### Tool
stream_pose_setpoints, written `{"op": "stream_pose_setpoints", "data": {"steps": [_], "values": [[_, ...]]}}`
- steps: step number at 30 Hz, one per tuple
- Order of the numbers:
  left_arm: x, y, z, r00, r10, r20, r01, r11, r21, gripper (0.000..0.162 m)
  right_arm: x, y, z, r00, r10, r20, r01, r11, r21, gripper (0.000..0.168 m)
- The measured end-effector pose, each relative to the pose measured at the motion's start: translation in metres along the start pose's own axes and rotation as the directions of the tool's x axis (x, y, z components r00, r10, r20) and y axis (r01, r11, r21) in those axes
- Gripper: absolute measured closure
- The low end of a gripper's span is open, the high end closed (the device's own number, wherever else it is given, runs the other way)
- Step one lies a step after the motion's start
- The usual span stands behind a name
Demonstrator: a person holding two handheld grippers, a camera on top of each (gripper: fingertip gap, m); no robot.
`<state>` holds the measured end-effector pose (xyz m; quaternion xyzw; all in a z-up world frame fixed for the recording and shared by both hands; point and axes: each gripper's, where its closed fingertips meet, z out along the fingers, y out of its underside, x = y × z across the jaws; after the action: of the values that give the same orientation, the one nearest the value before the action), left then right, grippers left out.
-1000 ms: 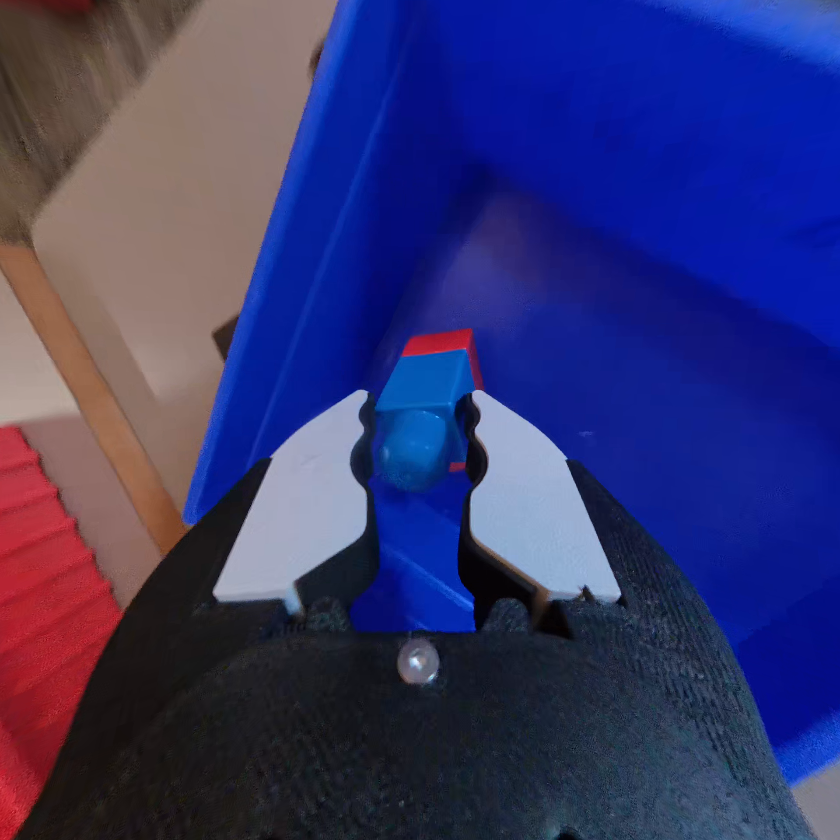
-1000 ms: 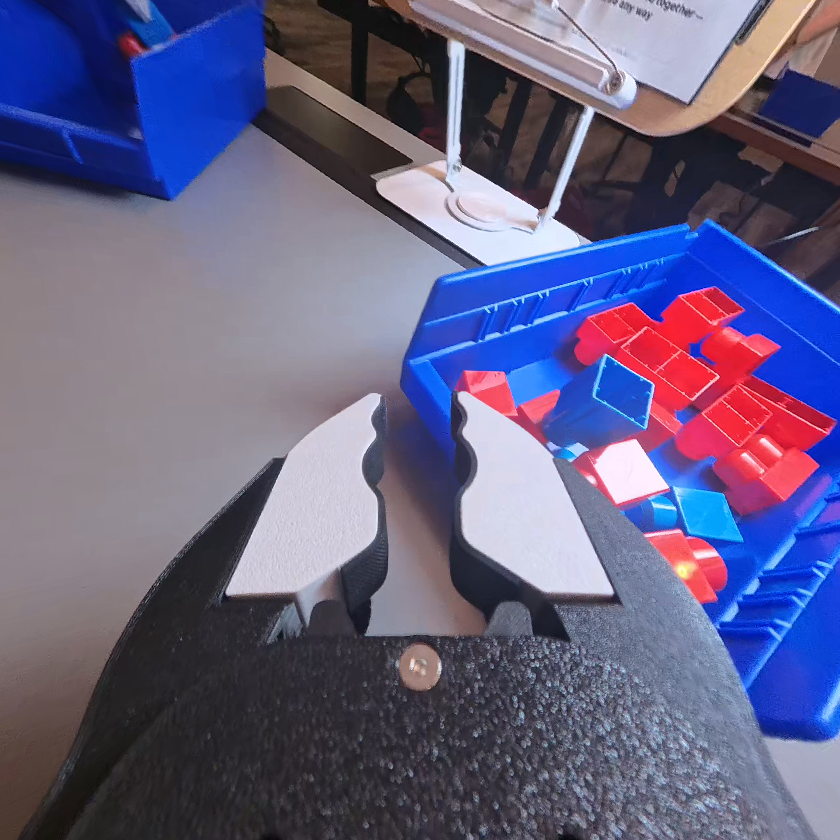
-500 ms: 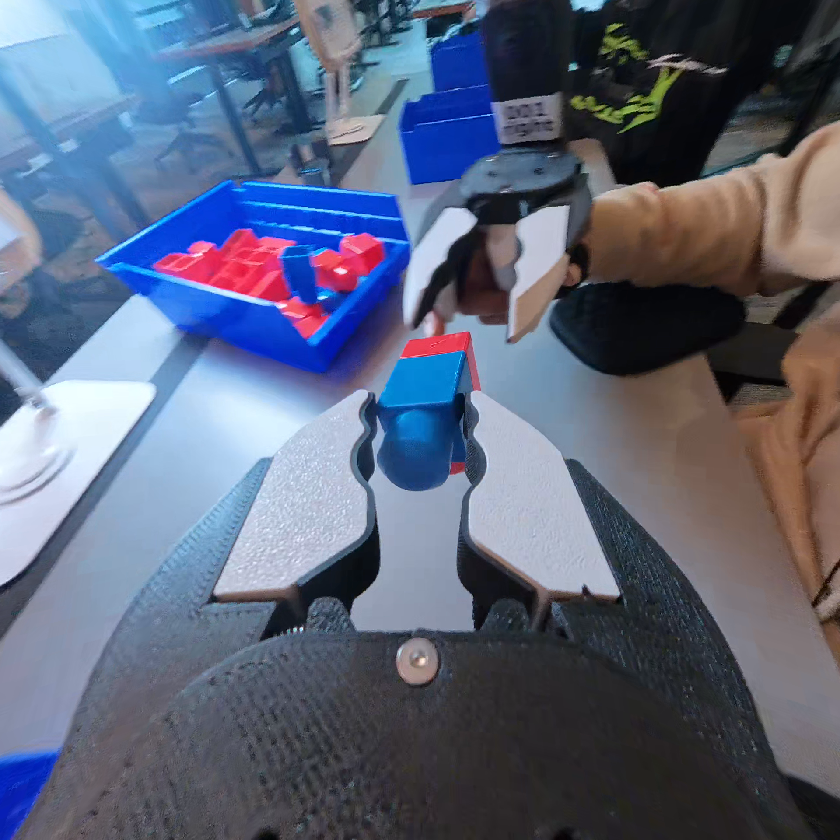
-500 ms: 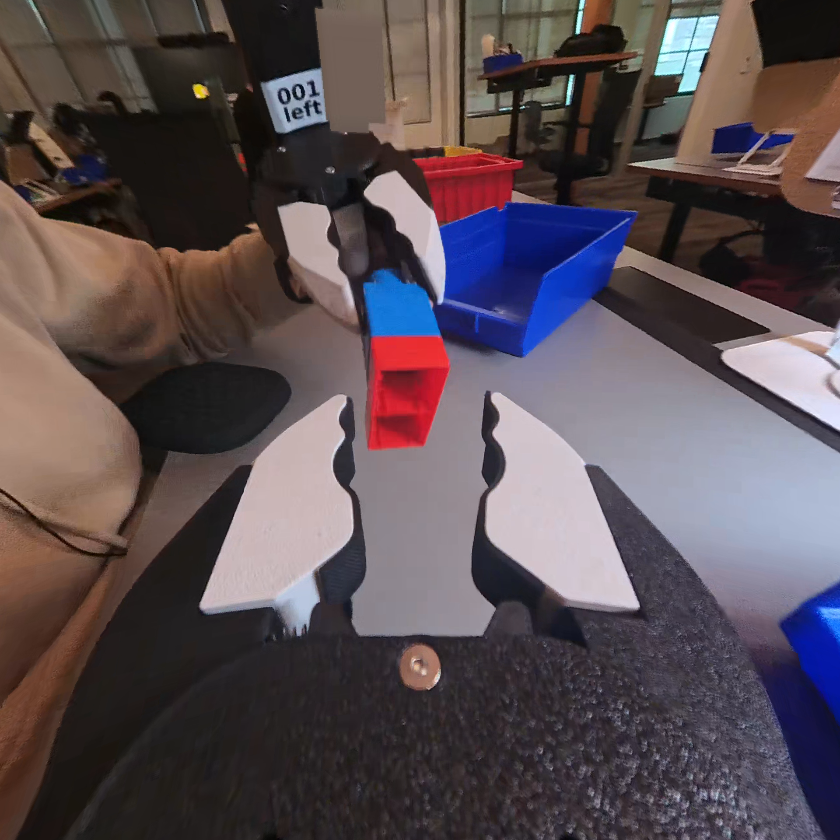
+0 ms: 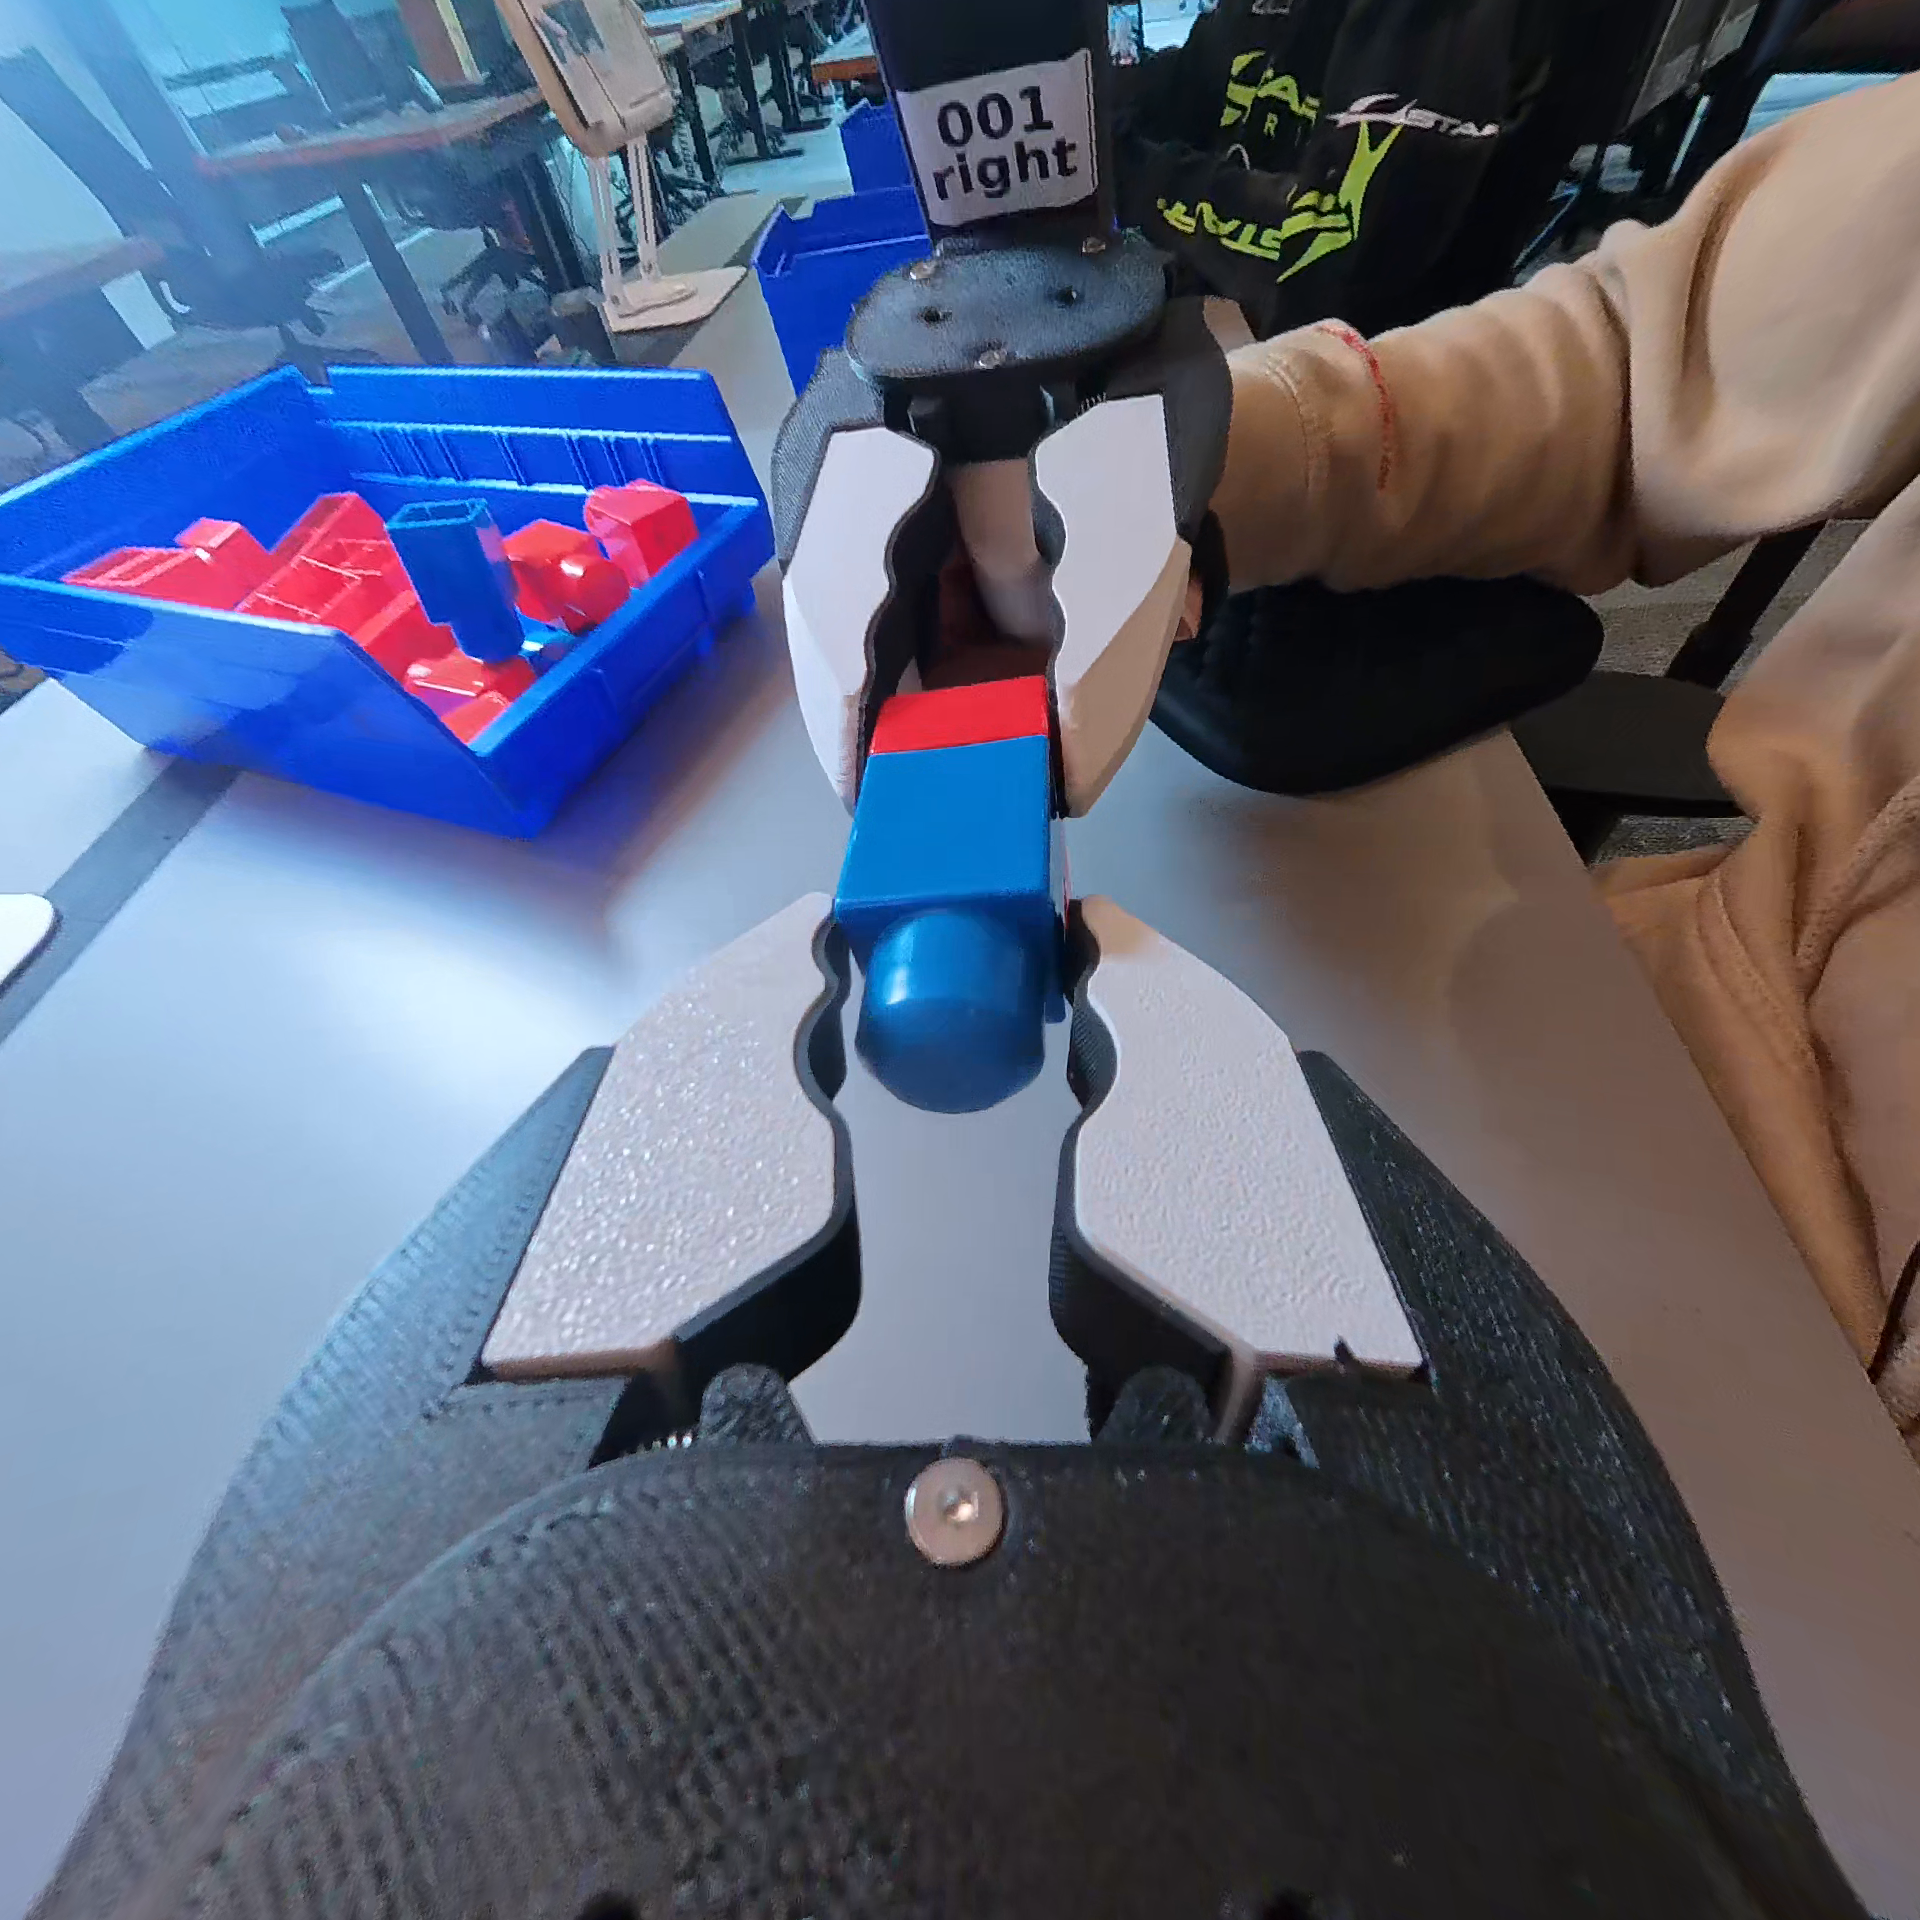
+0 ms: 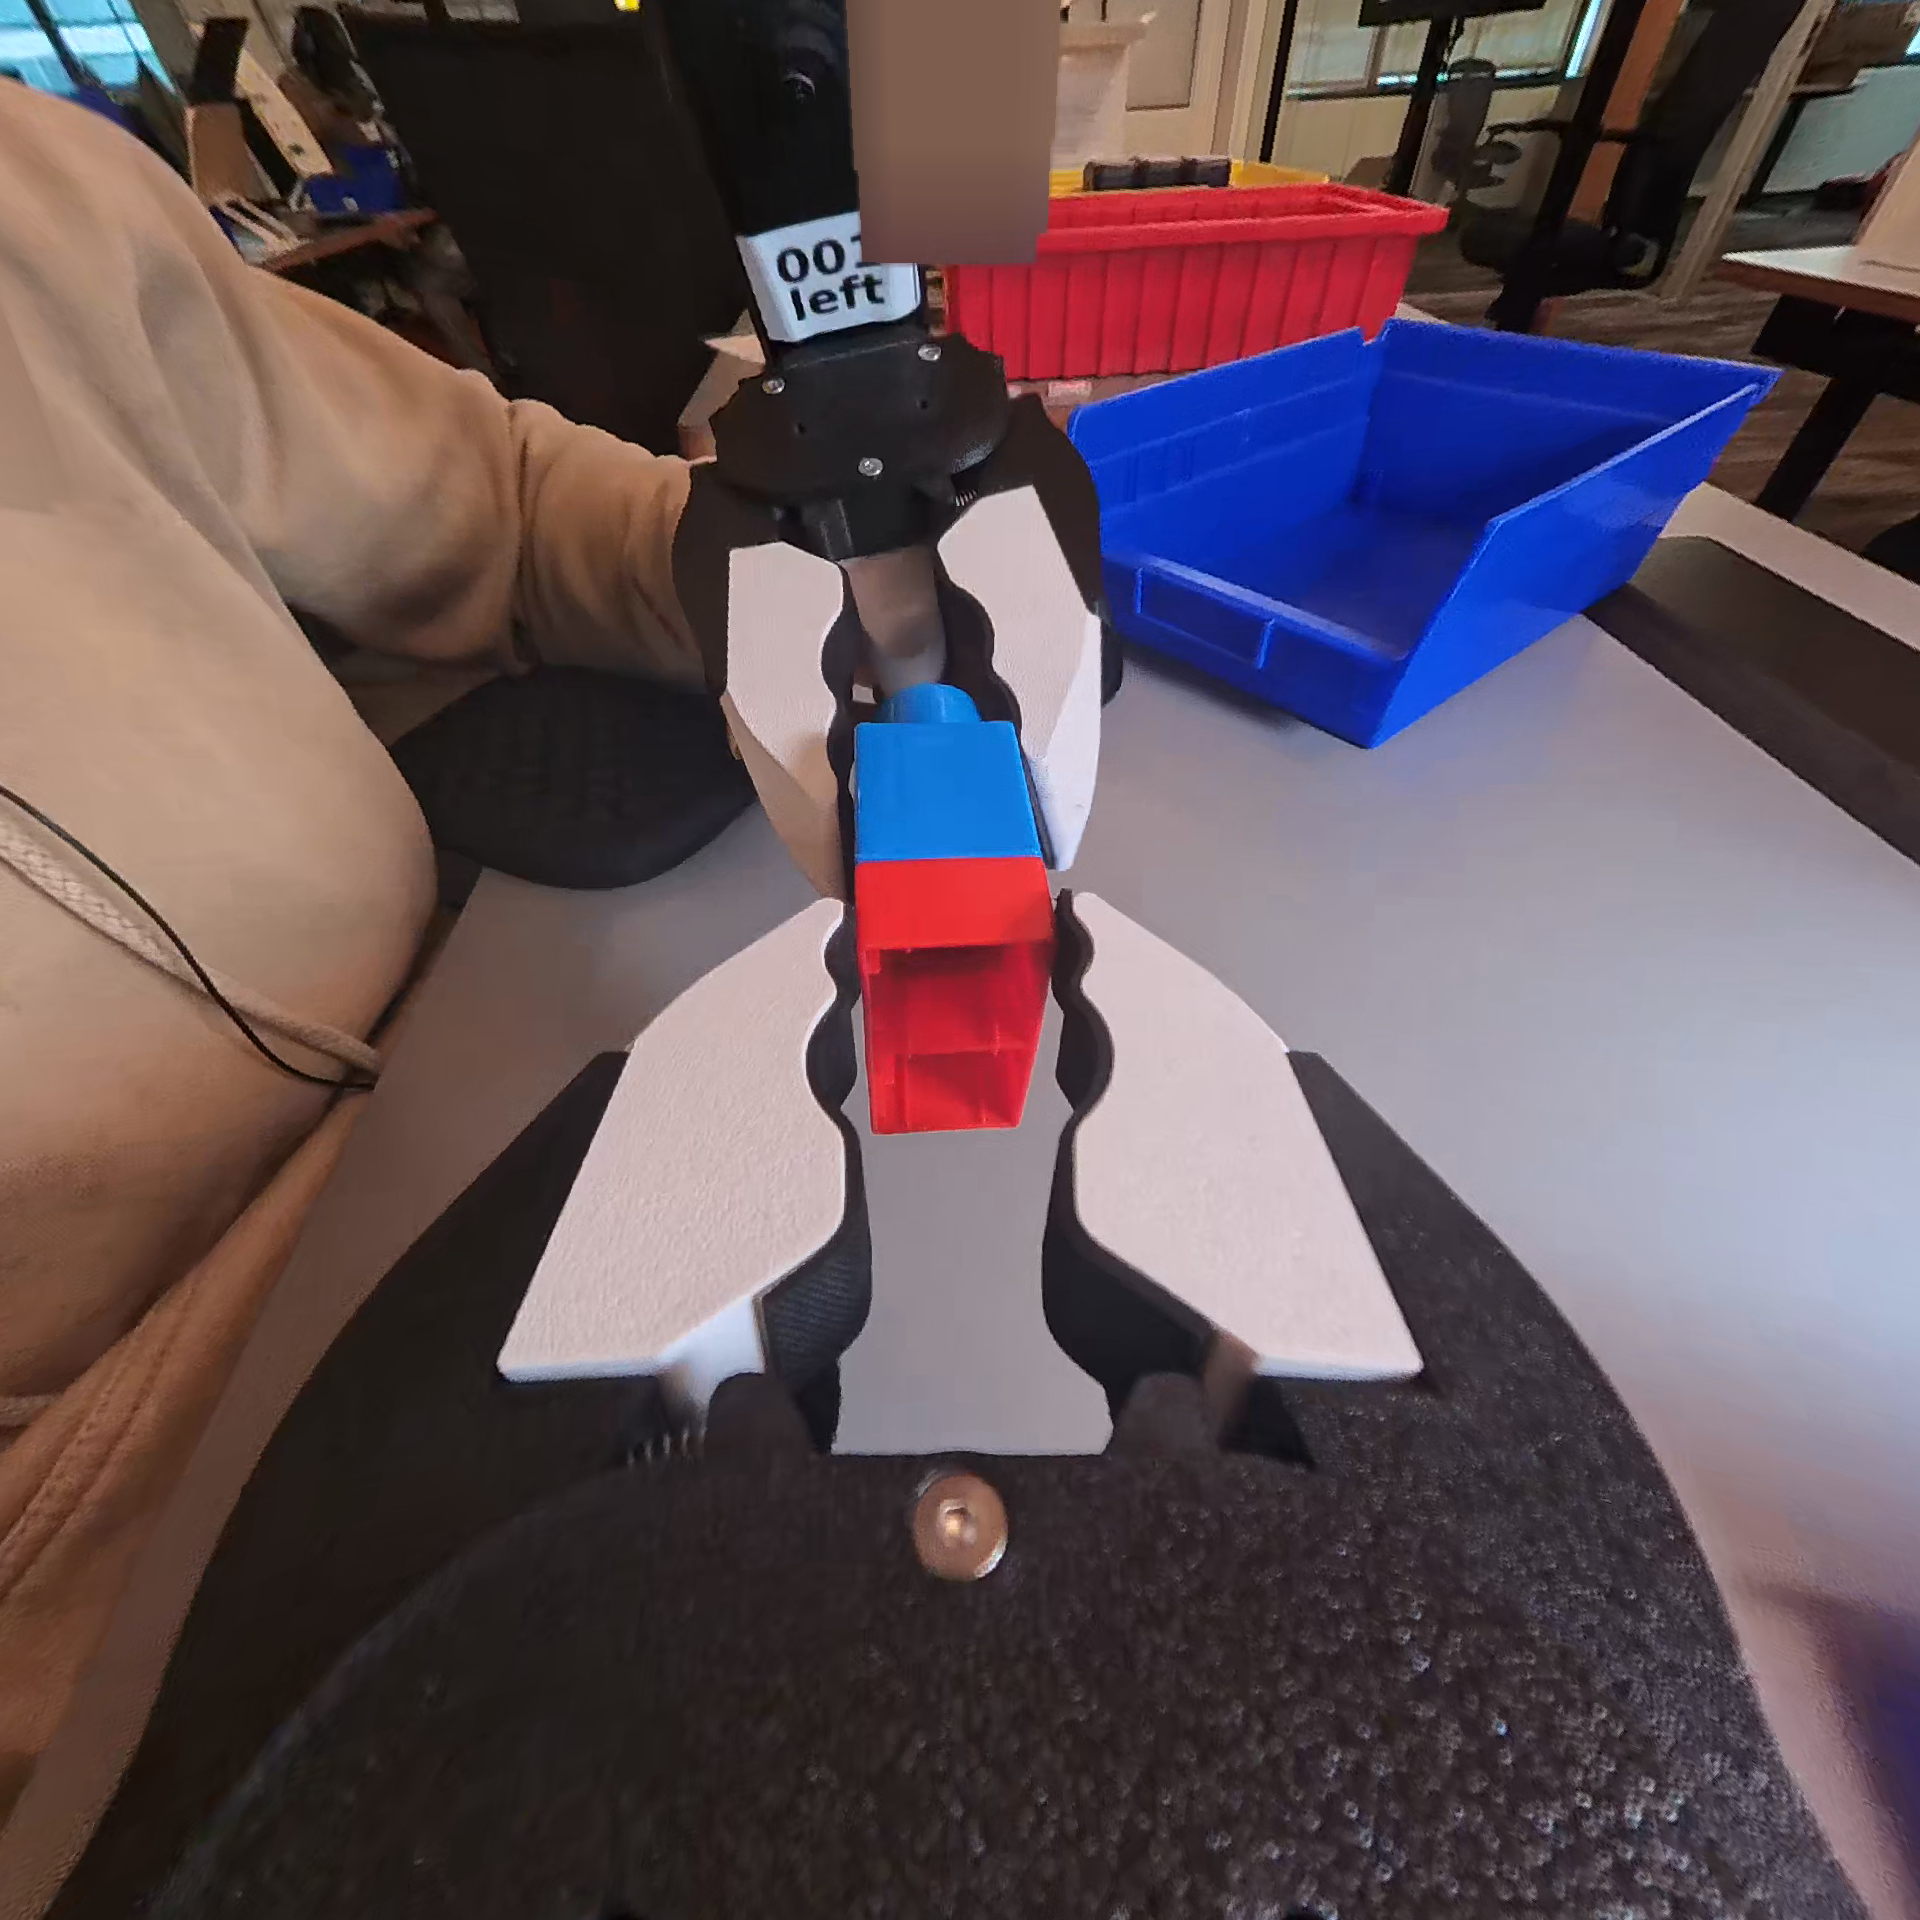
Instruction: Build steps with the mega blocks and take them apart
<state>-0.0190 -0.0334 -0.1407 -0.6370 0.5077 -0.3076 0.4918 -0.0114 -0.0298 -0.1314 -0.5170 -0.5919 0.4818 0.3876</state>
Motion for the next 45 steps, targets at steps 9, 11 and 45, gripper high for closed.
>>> {"op": "stream_pose_setpoints", "data": {"steps": [9,11,45], "values": [[-0.012,0.014,-0.022,0.988,-0.147,0.037,0.145,0.987,0.069,0.125,0.013,0.003,-0.016,0.999,-0.002,-0.043,0.002,1.000,-0.001,0.132],[-0.024,0.019,-0.036,0.965,-0.258,0.056,0.249,0.960,0.126,0.125,0.037,-0.006,-0.039,0.990,0.023,-0.138,-0.016,0.998,0.054,0.132],[-0.025,0.060,-0.023,0.977,-0.118,0.177,0.114,0.993,0.034,0.124,0.162,-0.031,-0.060,0.871,-0.325,-0.369,0.181,0.909,-0.375,0.124]]}}
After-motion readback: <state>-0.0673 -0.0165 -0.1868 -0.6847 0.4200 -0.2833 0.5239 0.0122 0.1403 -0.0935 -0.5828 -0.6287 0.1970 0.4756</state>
